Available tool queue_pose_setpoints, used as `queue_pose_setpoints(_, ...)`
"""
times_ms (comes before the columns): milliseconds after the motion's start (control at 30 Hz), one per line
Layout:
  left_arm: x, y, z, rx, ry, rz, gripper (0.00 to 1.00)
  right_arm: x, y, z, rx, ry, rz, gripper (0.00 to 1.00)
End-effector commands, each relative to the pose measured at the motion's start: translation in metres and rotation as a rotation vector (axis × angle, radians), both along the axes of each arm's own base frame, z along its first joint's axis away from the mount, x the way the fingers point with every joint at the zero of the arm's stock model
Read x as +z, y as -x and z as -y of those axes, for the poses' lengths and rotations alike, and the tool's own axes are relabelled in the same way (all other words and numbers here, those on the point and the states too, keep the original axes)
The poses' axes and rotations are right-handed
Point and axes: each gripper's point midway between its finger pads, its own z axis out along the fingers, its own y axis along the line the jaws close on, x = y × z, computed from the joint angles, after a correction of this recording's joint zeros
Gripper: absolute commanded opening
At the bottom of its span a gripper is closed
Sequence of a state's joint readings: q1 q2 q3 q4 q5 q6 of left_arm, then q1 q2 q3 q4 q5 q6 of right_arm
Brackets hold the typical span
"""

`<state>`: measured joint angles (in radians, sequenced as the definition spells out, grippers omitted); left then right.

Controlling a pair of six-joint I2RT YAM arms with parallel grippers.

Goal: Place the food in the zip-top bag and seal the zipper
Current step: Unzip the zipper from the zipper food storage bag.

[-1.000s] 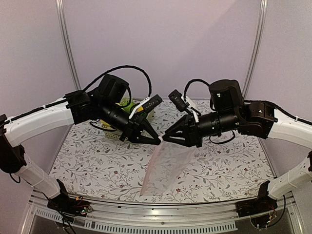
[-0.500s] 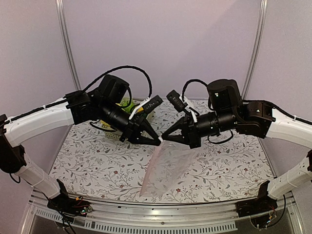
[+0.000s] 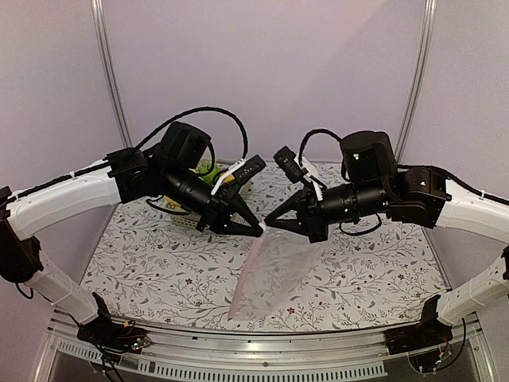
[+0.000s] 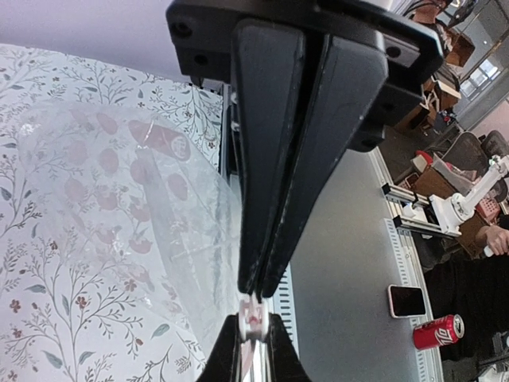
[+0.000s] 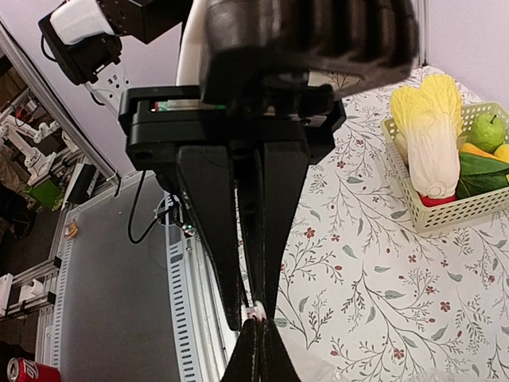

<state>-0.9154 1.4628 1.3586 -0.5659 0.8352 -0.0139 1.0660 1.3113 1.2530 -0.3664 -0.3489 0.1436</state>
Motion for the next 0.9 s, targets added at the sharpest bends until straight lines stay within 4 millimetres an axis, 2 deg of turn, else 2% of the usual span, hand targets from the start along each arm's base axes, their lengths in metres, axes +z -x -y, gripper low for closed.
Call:
queue_pose_setpoints(0,-0.001,0.006,0.001,-0.022,-0.007,-0.003,0.0,0.019,-0.015,0.01,-0.091,-0.053,0.087,0.0)
queue_pose_setpoints(300,-0.003,0.005,0.002,-0.022,-0.011,-0.006,0.0,0.023,-0.022,0.016,-0.138,-0.059,0.126,0.0)
queue_pose_setpoints(867,-0.008,0.002,0.002,-0.009,-0.027,-0.005,0.0,0.028,-0.07,0.039,-0.436,-0.007,0.207,0.0)
